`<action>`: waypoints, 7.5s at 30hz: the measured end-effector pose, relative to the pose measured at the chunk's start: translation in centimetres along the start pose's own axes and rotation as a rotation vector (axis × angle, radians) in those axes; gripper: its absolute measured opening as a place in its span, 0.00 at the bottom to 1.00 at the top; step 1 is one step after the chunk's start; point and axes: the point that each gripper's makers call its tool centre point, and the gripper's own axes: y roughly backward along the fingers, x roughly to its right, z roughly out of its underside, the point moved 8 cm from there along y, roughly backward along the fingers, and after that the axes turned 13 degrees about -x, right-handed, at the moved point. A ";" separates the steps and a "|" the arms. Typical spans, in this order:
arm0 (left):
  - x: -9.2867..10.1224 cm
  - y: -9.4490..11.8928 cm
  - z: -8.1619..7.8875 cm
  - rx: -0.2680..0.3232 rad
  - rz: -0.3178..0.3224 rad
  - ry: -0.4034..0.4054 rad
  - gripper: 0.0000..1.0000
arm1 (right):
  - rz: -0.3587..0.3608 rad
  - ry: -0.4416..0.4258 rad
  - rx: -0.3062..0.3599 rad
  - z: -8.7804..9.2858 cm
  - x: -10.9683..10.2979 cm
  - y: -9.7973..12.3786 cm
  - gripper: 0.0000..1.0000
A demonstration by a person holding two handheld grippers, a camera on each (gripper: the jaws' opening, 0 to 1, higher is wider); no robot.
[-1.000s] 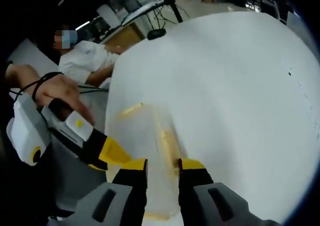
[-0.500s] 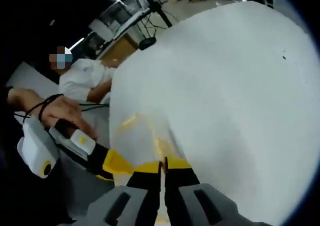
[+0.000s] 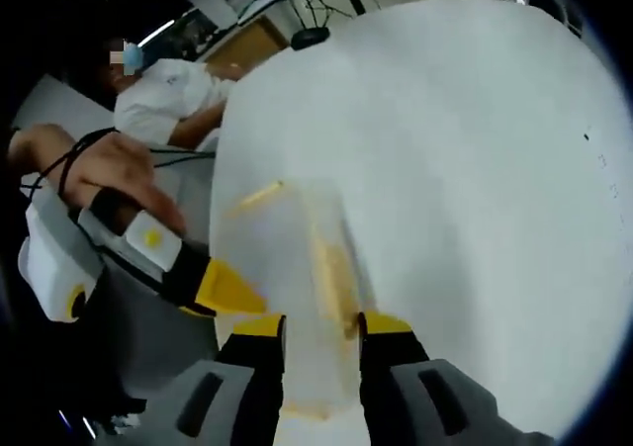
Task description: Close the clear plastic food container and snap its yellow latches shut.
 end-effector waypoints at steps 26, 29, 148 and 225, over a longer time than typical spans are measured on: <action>-0.3 -0.2 0.5 0.061 0.007 -0.036 0.38 | -0.007 -0.076 0.055 0.5 -0.5 -0.7 0.34; -0.2 -0.2 0.3 0.053 0.008 -0.055 0.38 | 0.020 -0.043 0.074 0.5 -0.7 -0.5 0.34; -4.6 -1.9 9.6 -0.175 0.247 -0.044 0.87 | 0.456 0.217 0.039 -0.4 -5.9 -4.4 0.81; -5.8 -1.3 14.7 -0.156 0.271 -0.025 0.89 | 0.414 0.206 0.062 -5.4 -5.6 -5.2 0.83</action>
